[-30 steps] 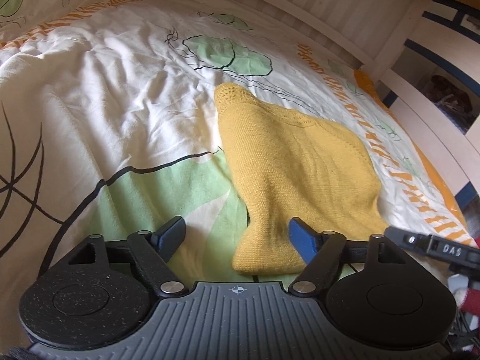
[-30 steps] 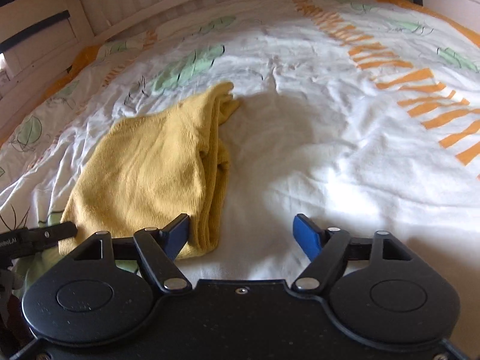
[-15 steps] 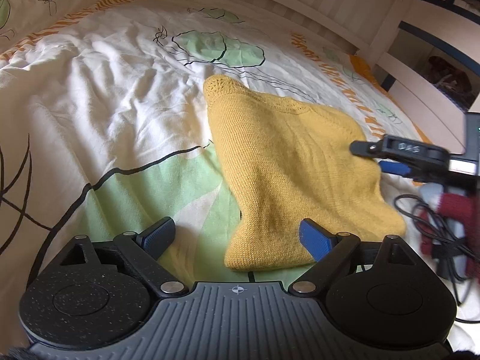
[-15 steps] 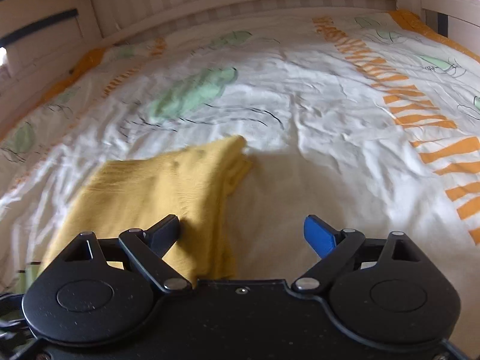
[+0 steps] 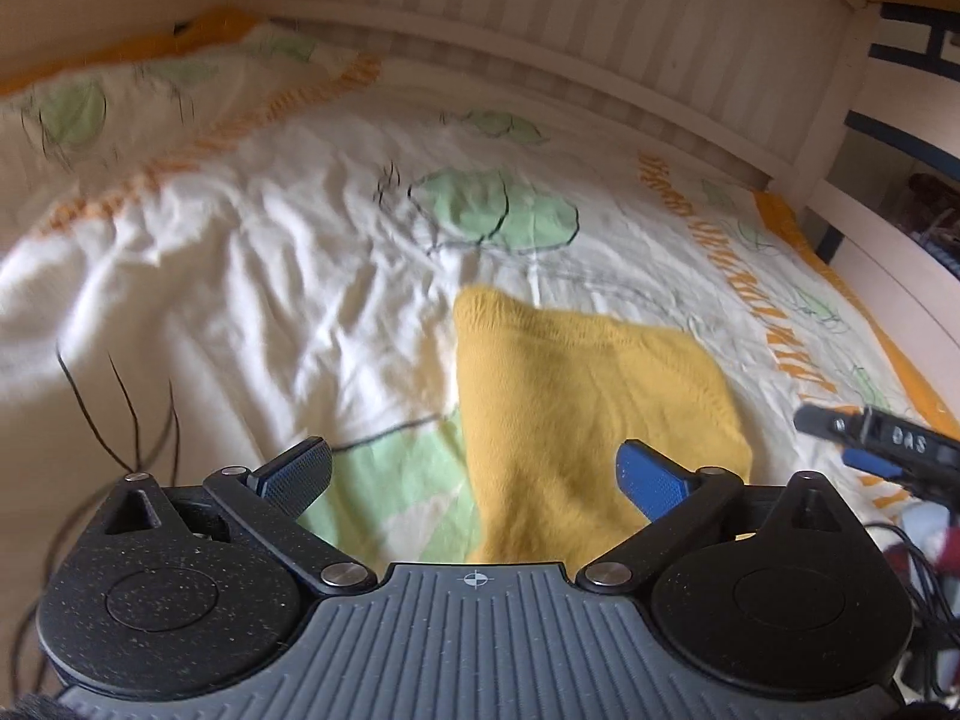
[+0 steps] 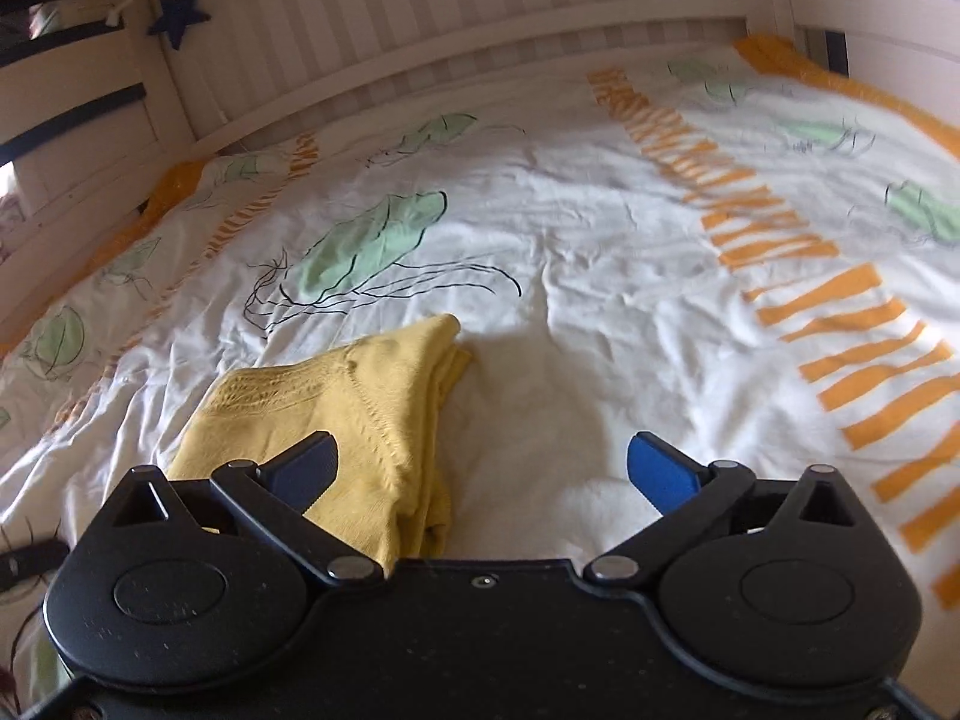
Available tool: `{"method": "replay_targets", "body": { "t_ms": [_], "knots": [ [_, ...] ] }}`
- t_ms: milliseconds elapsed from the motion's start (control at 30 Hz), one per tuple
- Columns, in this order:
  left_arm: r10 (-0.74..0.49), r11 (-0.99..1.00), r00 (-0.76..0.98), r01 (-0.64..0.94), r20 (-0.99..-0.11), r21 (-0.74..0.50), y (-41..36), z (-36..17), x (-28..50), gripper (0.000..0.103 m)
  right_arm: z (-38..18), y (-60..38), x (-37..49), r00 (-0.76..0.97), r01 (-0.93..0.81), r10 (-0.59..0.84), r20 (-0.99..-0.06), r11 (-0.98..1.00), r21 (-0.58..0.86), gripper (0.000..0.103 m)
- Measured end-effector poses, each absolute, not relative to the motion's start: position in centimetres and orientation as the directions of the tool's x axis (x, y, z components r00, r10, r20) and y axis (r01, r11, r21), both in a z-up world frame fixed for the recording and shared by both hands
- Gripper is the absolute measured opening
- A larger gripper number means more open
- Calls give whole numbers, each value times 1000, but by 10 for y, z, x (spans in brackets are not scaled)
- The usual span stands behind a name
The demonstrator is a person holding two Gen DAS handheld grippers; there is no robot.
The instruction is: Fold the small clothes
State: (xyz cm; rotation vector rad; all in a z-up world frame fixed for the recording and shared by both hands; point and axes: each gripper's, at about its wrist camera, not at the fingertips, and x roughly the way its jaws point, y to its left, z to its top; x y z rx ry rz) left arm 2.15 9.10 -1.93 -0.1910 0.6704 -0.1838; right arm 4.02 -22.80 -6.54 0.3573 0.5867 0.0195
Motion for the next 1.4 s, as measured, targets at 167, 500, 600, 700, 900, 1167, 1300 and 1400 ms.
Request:
{"method": "replay_targets", "body": {
  "t_ms": [167, 500, 600, 700, 900, 1167, 1300, 1400],
  "knots": [
    [-184, 982, 786, 125, -590, -139, 70, 13, 13, 102, -48, -216, 11, 850, 62, 106, -516, 952, 299, 103],
    [40, 996, 789, 19, -613, 90, 36, 32, -10, 102, -31, -199, -24, 853, 4, 148, -501, 957, 289, 102],
    [40, 997, 766, 14, -642, 79, 35, 31, -13, 102, -26, -195, -30, 854, -5, 153, -498, 958, 286, 102],
    [27, 998, 736, 15, -677, 56, 37, 27, -15, 102, -23, -191, -40, 853, 9, 139, -504, 960, 280, 102],
    [1, 1000, 696, 18, -718, 18, 40, 17, -26, 102, -18, -182, -55, 850, 77, 46, -524, 975, 211, 102],
    [-8, 999, 663, 33, -748, 18, 41, 5, -36, 102, -23, -173, -61, 828, 42, 86, -554, 976, 213, 102],
    [-5, 999, 649, 33, -761, 21, 42, -1, -38, 102, -28, -169, -60, 810, 39, 85, -580, 979, 198, 102],
    [-3, 999, 636, 33, -772, 23, 42, -6, -38, 102, -30, -169, -59, 797, 37, 96, -596, 978, 206, 102]
  ]
}}
